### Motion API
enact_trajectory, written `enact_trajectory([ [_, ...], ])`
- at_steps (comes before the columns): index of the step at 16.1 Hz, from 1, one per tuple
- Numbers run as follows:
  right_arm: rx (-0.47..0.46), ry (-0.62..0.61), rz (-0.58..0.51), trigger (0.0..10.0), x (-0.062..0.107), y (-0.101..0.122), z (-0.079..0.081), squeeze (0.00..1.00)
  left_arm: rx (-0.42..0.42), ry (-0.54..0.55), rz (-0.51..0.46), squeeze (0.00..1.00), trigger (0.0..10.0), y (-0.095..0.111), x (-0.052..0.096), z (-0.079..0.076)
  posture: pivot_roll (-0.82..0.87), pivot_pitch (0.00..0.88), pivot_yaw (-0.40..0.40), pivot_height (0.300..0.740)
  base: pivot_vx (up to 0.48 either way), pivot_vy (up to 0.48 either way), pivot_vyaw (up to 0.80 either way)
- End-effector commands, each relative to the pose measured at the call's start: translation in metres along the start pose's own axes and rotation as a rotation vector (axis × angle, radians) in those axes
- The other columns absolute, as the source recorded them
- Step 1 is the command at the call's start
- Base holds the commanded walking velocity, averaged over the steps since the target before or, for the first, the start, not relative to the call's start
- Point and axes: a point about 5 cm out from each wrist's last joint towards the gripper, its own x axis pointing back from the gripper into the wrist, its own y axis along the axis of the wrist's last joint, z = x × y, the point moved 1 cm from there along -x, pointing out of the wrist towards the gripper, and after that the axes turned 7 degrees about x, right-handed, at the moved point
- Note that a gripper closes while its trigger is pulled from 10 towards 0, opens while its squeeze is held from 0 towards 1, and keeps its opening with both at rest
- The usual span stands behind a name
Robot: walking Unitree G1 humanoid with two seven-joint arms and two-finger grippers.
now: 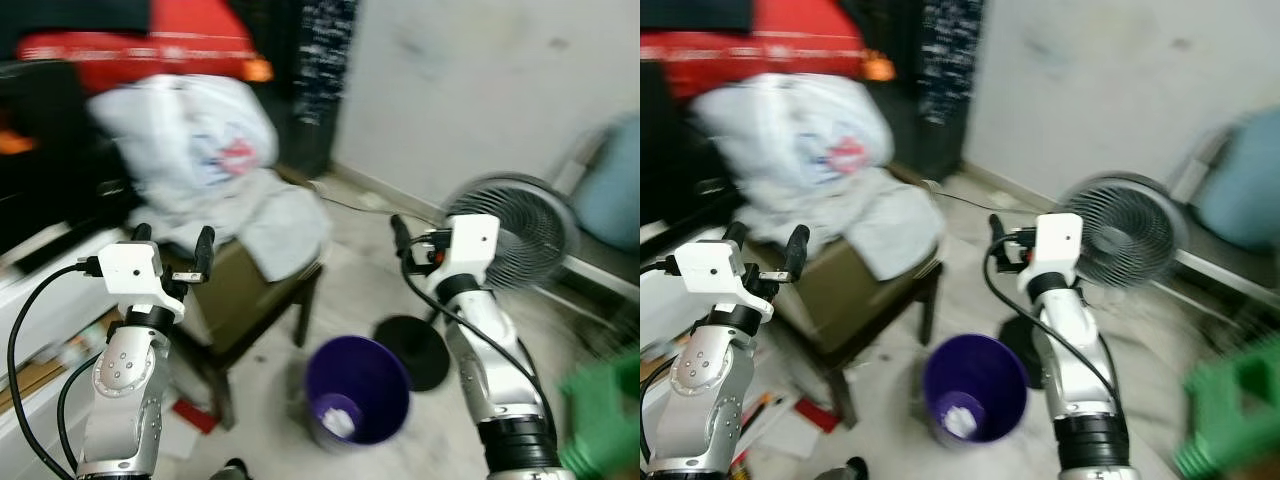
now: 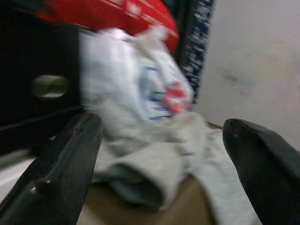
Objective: Clean up the room
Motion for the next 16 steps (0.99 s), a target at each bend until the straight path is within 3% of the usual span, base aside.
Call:
enact_trajectory([
  [1,0.000,0.000,-0.015,10.0,0.000,0.006,0.002,0.00,-0.012,0.003,0.008,0.00,10.0,-0.001,0.003,0.001,-0.03,0.000,-0.084,0.740,0.000,0.000,0.80],
  [10,-0.038,-0.027,-0.013,10.0,0.003,0.004,0.002,0.00,-0.026,-0.032,0.031,0.00,10.0,-0.001,0.008,-0.004,-0.02,0.000,-0.058,0.740,0.000,0.000,0.80],
  [15,-0.007,-0.057,0.015,10.0,0.003,0.002,0.001,0.00,-0.038,-0.041,0.023,0.00,10.0,-0.001,0.008,-0.010,-0.03,0.000,-0.063,0.740,0.000,0.000,0.00],
  [16,0.039,-0.051,-0.001,10.0,0.002,0.003,0.001,0.00,-0.036,-0.040,0.025,0.00,10.0,-0.001,0.008,-0.011,-0.03,0.000,-0.066,0.740,0.000,0.000,0.00],
])
